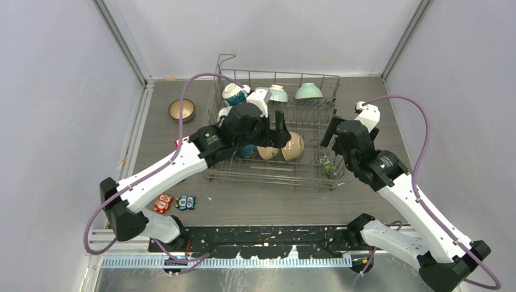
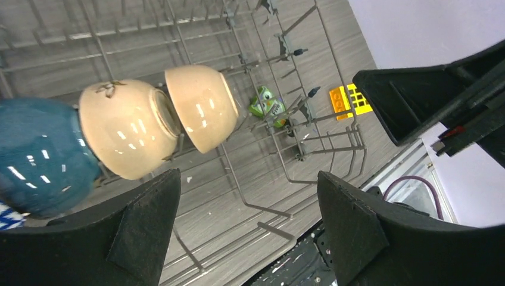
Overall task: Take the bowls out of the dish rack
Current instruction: Pick up the bowl from the dish rack.
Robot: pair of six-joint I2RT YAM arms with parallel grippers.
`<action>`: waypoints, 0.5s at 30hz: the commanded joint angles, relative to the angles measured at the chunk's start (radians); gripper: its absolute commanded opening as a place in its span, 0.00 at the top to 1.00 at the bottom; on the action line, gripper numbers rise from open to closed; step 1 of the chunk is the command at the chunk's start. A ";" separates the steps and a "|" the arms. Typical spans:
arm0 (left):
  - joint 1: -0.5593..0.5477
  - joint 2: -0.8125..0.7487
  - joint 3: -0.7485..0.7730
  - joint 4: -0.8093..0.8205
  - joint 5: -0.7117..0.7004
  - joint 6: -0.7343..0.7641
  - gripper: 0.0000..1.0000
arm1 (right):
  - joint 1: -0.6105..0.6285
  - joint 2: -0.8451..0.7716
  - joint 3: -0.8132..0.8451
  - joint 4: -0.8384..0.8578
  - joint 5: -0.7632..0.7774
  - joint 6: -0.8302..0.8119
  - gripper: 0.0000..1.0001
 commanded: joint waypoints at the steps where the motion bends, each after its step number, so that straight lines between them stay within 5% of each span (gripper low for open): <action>1: 0.001 0.047 0.009 0.106 0.060 -0.100 0.15 | -0.113 -0.028 -0.068 -0.003 -0.078 0.092 0.11; 10: 0.060 0.178 -0.036 0.193 0.225 -0.255 0.16 | -0.187 -0.123 -0.193 0.000 -0.095 0.144 0.22; 15: 0.068 0.228 -0.050 0.213 0.229 -0.326 0.25 | -0.189 -0.152 -0.231 0.009 -0.096 0.148 0.23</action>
